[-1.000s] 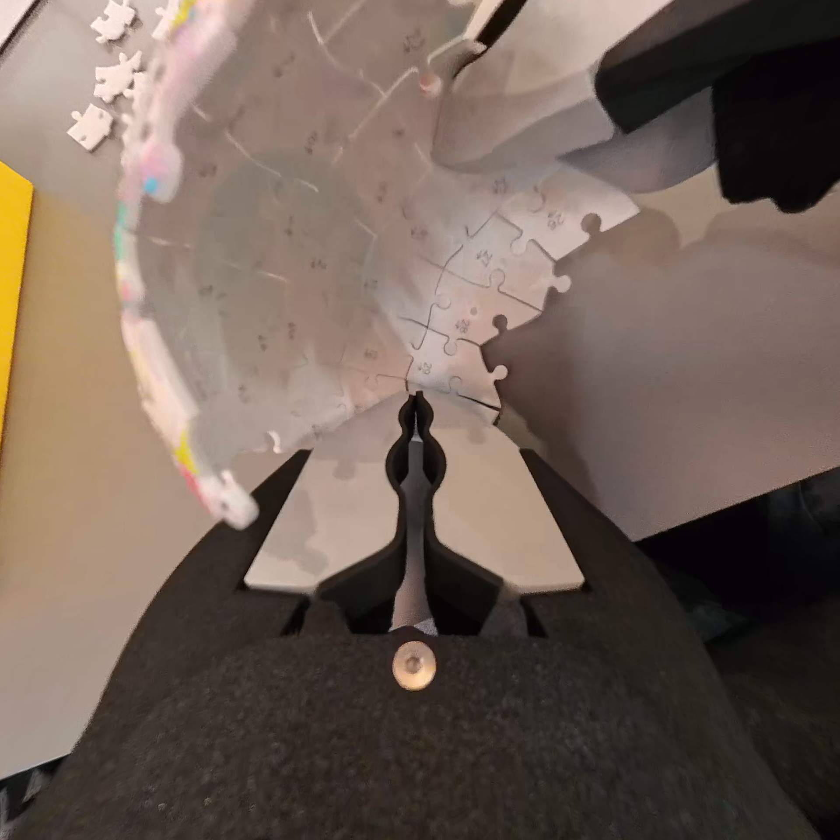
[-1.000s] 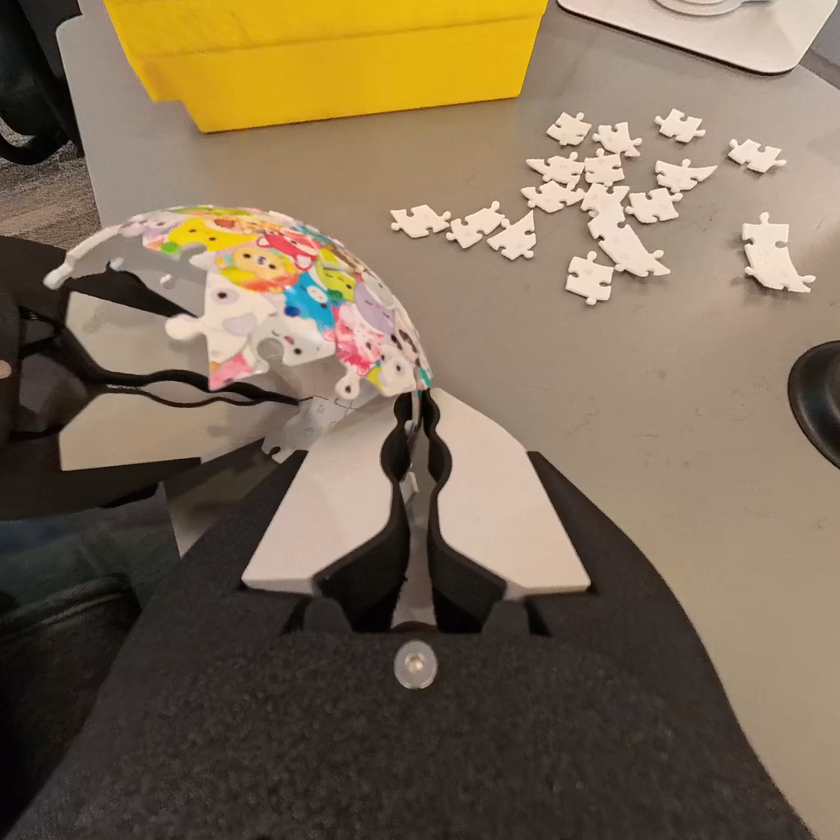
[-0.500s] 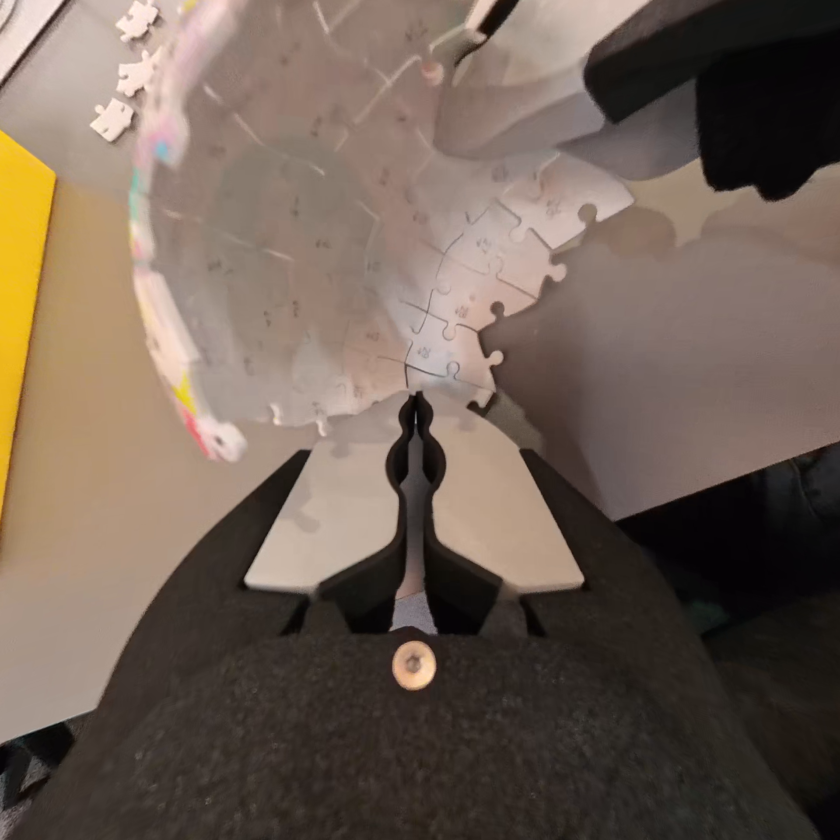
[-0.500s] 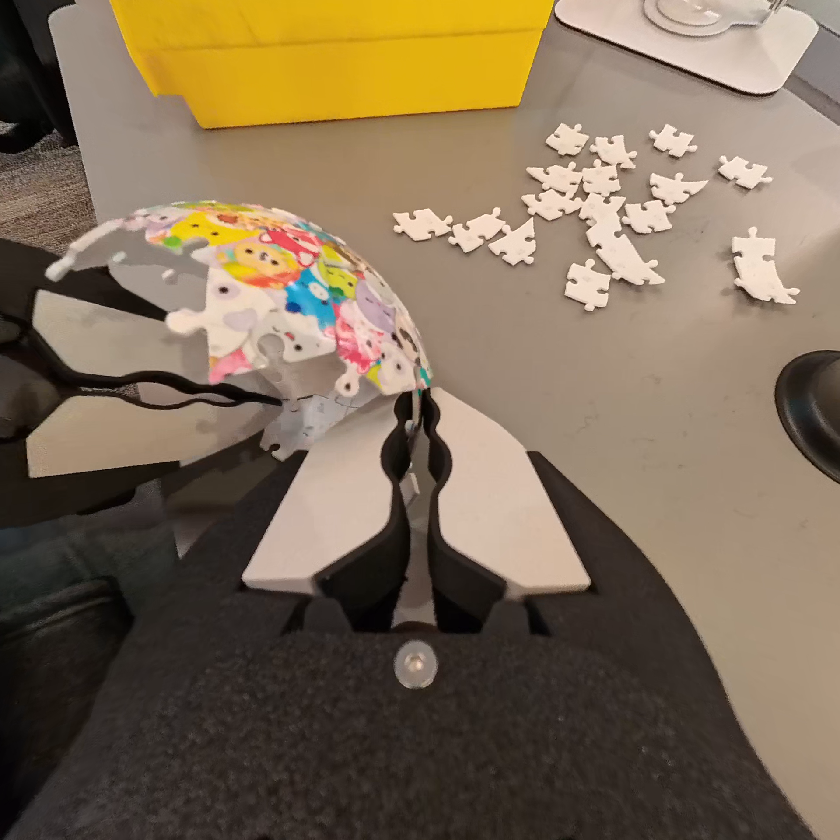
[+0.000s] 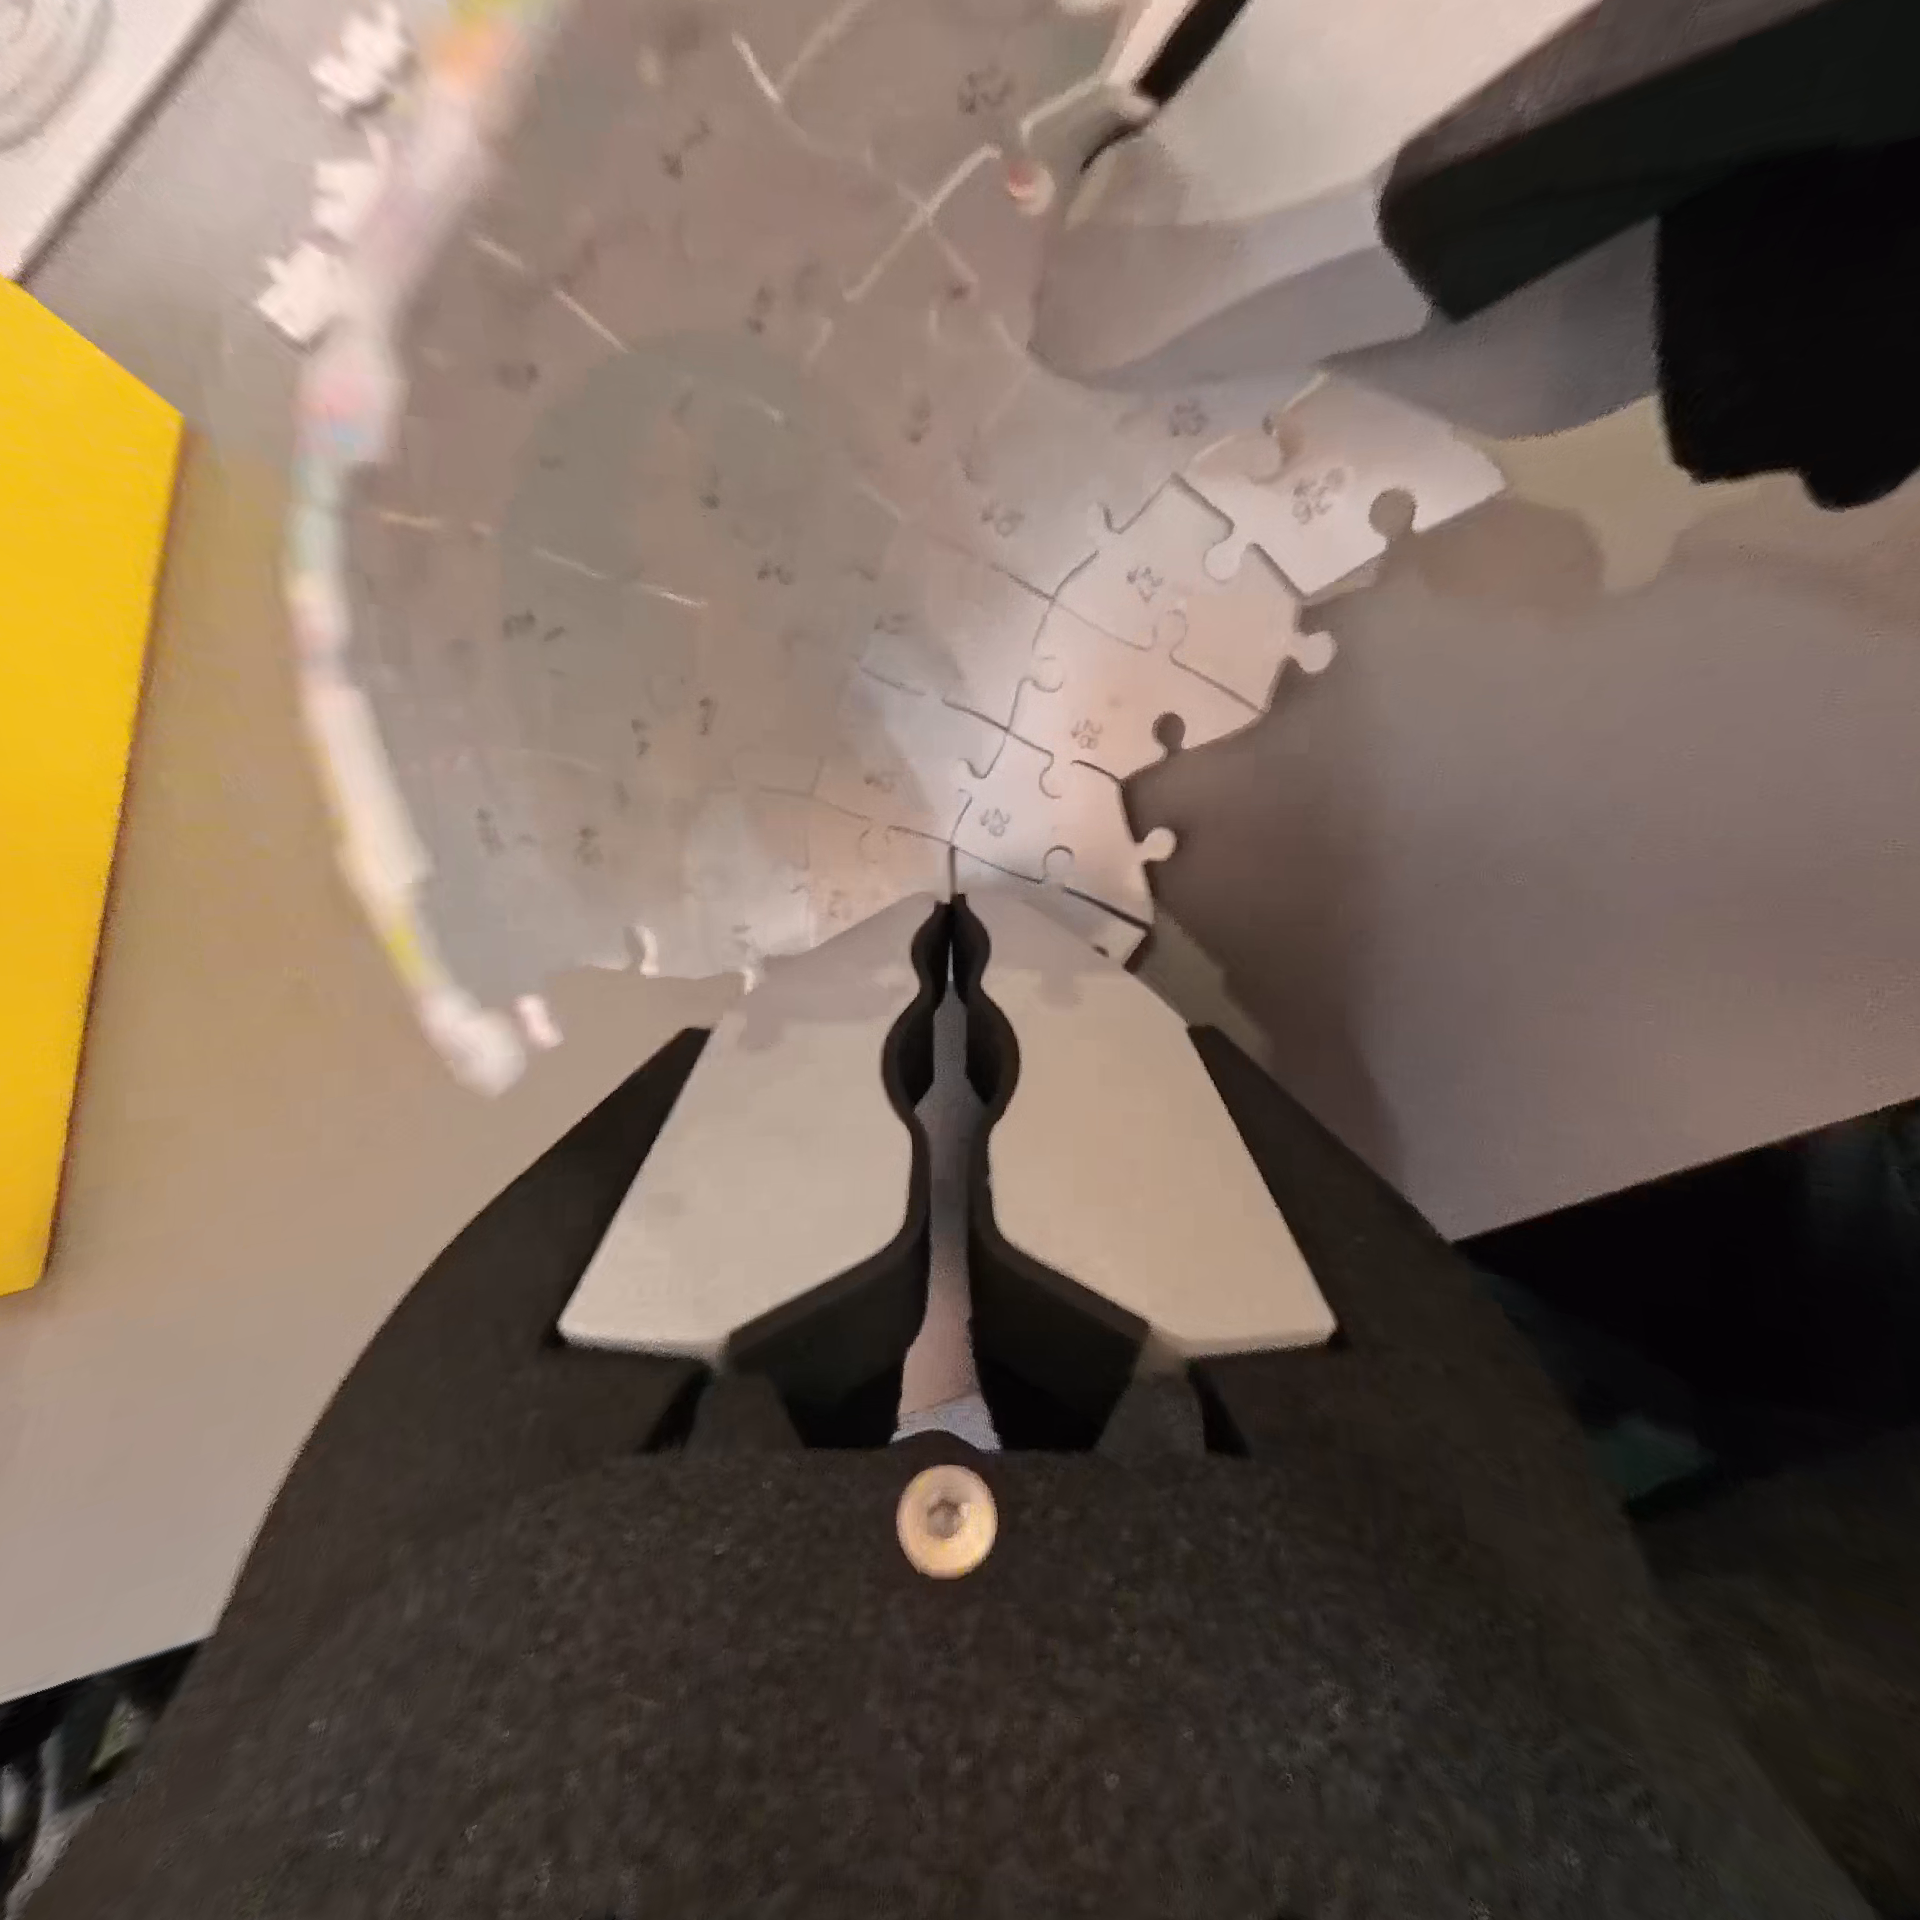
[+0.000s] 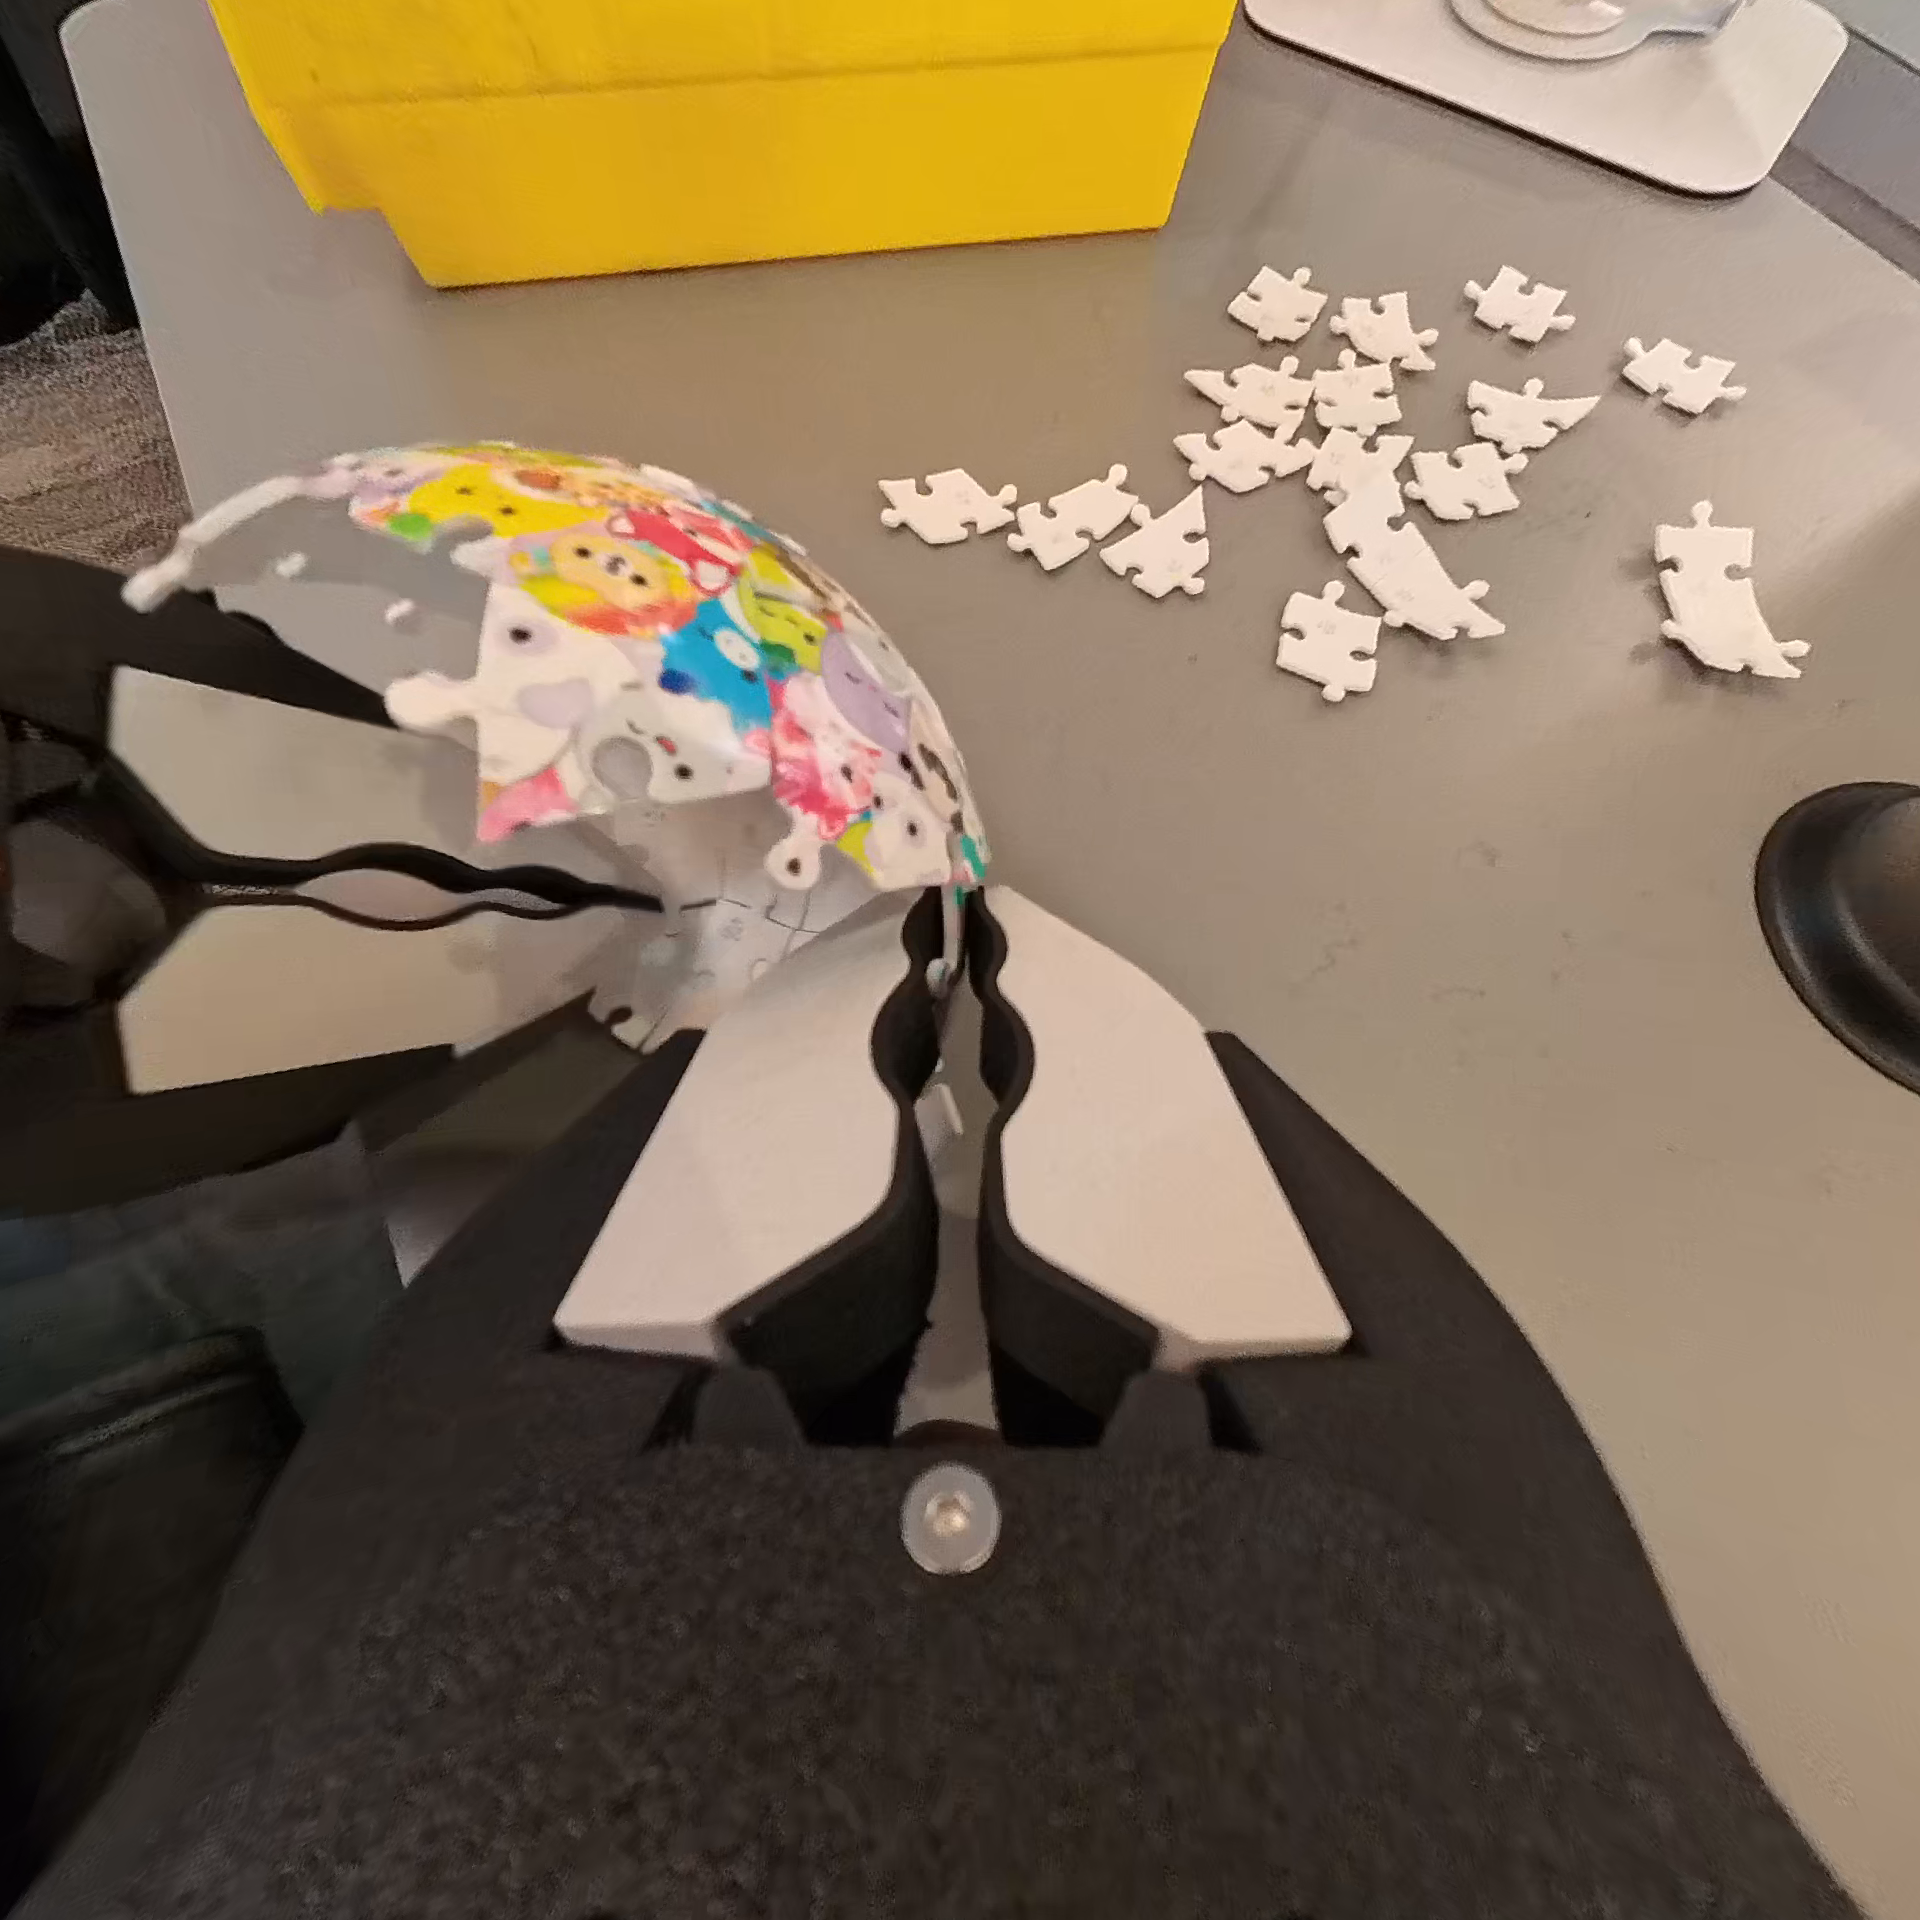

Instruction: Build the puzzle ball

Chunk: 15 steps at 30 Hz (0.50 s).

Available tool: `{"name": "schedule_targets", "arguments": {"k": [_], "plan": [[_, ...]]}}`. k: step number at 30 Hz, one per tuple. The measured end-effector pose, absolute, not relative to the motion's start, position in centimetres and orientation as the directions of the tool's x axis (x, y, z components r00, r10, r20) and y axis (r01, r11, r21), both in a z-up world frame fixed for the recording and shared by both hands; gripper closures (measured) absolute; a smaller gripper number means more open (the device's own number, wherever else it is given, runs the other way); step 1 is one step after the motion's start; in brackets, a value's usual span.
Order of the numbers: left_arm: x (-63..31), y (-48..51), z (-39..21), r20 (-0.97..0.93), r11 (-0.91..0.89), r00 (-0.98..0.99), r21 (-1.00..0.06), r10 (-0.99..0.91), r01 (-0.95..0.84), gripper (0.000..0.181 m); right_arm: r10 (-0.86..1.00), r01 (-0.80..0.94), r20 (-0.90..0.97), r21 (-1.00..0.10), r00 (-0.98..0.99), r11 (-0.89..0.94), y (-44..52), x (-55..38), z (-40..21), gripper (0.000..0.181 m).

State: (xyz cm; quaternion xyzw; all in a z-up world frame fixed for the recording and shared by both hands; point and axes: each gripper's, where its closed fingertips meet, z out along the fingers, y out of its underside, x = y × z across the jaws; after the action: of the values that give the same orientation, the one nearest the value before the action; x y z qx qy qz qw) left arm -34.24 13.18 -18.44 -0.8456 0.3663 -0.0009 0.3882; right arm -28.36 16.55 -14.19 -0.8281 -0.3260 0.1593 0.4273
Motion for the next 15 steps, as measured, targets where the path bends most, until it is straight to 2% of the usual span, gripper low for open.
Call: {"name": "schedule_targets", "arguments": {"k": [7,15], "plan": [[-34.2,11.2,-18.0,-0.214,-0.417,0.721,-0.693,-0.659,-0.588,0.181,0.665,0.389,-0.002,-0.810,0.746,-0.440,16.8,-28.0,-14.6,0.178],[-33.6,11.2,-19.2,-0.214,-0.434,0.702,-0.655,-0.679,-0.619,0.181,0.675,0.405,0.017,-0.812,0.738,-0.421,16.5,-28.4,-14.3,0.178]]}}
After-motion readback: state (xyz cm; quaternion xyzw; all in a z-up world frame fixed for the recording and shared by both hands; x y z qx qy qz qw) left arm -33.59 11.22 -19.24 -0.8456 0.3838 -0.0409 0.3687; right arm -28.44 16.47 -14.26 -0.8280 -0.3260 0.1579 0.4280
